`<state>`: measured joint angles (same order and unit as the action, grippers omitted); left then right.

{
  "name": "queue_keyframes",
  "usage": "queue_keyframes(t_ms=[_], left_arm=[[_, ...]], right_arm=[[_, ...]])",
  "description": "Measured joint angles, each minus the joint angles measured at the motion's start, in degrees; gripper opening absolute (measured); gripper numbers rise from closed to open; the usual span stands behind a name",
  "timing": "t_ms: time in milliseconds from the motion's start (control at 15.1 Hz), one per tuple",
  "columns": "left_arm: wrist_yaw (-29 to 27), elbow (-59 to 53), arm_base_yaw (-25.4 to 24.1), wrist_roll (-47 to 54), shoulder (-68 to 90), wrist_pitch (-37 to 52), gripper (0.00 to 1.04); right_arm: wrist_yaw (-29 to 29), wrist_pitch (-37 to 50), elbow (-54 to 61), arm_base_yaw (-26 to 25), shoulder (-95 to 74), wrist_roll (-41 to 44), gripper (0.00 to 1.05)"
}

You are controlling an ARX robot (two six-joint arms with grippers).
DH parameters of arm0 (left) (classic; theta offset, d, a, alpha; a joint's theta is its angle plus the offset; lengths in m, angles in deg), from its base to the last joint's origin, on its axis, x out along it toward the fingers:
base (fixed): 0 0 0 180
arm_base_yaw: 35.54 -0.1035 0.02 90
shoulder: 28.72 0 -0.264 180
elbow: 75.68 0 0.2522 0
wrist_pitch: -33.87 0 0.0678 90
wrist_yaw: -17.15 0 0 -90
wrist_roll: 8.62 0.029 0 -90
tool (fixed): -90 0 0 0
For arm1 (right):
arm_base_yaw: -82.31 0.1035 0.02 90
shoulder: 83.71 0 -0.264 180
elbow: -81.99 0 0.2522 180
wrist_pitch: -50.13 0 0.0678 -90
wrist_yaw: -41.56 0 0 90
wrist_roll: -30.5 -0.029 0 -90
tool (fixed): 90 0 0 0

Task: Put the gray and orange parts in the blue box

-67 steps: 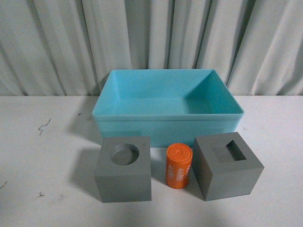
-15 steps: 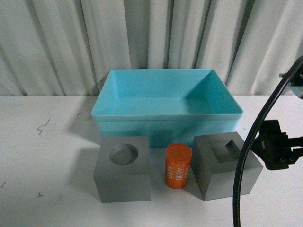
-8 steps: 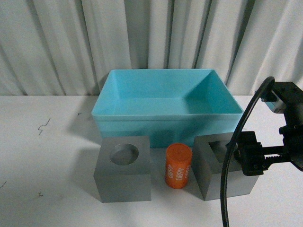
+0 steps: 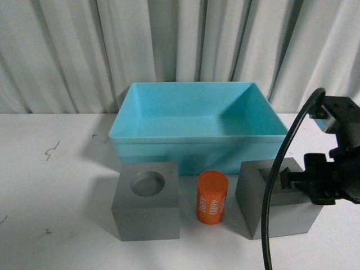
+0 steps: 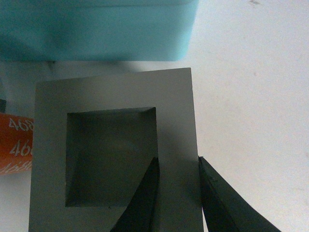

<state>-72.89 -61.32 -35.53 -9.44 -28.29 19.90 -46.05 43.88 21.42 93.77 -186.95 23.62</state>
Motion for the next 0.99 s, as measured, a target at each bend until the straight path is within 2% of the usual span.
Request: queue_keyframes(t_ms=[132,264,463,727,992], left_arm=[[0.0,0.0,0.0,0.0,0.0,0.0,0.98],[0.0,0.0,0.0,0.0,0.0,0.0,0.98],[0.0,0.0,0.0,0.0,0.0,0.0,0.98],[0.0,0.0,0.0,0.0,0.0,0.0,0.98],[0.0,0.0,0.0,0.0,0.0,0.0,0.98]], right_arm=[[3.8,-6.3,-1.2,-2.8,17.2,-0.7,0.18],[5.7,-2.6,-12.4,-5.0,23.6,-0.8,0.18],[7.2,4.7,-23.7,-5.1,6.4,-3.5,0.18],[4.7,0.9,-32.2,-0.8,-7.0,-7.2,0.18],[2.4,0.8,-33.0,0.3,-13.0,-10.8,0.18]])
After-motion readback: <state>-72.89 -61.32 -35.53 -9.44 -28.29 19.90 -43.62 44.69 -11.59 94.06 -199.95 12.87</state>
